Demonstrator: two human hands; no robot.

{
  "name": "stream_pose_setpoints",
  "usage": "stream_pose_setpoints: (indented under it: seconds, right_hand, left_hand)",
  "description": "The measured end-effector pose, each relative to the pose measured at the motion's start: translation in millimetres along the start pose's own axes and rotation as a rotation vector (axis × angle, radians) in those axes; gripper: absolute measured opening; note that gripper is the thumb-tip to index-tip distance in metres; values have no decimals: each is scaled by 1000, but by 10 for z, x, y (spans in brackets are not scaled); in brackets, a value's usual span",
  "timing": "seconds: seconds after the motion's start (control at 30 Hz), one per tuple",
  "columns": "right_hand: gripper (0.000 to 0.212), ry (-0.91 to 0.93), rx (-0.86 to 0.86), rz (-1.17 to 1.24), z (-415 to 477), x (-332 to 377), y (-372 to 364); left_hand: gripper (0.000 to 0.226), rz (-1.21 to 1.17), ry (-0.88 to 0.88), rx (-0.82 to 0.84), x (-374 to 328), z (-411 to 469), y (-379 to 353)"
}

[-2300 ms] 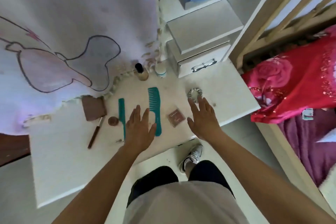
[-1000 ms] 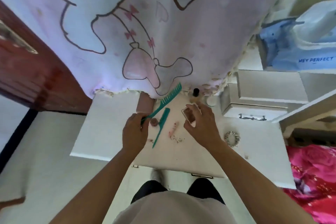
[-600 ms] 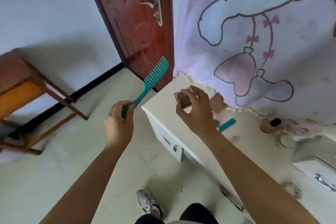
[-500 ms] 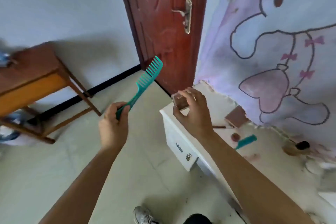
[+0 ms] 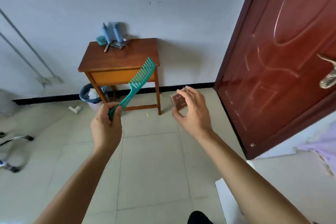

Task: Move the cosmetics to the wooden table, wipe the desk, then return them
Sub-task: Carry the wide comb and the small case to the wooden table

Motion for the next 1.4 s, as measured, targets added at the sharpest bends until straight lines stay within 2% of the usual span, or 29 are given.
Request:
stream_pose_setpoints:
  seconds: [0.13,0.27,0.47,0.67,0.87,1.1,1.23,1.4]
  right_hand:
    - [55,21,23,40,443,-152,-595]
    - [55,39,43,76,991,-491,-1255]
    - [56,55,86,155,2211,-1117,-2121]
    - [55,97,136,193,3346,-1430,-2743]
    - [54,150,208,184,3899,-1613,-3545]
    - [60,108,374,68,4194,-1987,-4589]
    - [62,8,483,4,4459,-2180,-5169]
    - [63,-129,594,-47,4672,-2316,-5849]
  left_hand:
    - [12,-46,57,-39,238,486,-126]
    - [9,-48,117,-49,440,1141,-466]
    - [5,7,172,-92,472,2434,-1031]
    - [4,21,274,-145,523,3503,-1379]
    - [5,-13,394,-144,936,4233,-1685]
    - [8,-46,669,-53,2024,5147,-2264]
    - [11,-36,874,45,2662,5698,-2561]
    - [9,39,956,182,3126,6326,-2807]
Point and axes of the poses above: each hand's wrist, its own z-axis towards the middle knuckle, its own y-axis out of the back of the hand, x = y × z, the point moved 8 cm from there along z, towards the middle knuckle, and after that the axes turned 9 degrees about y, right-handed, at the moved point
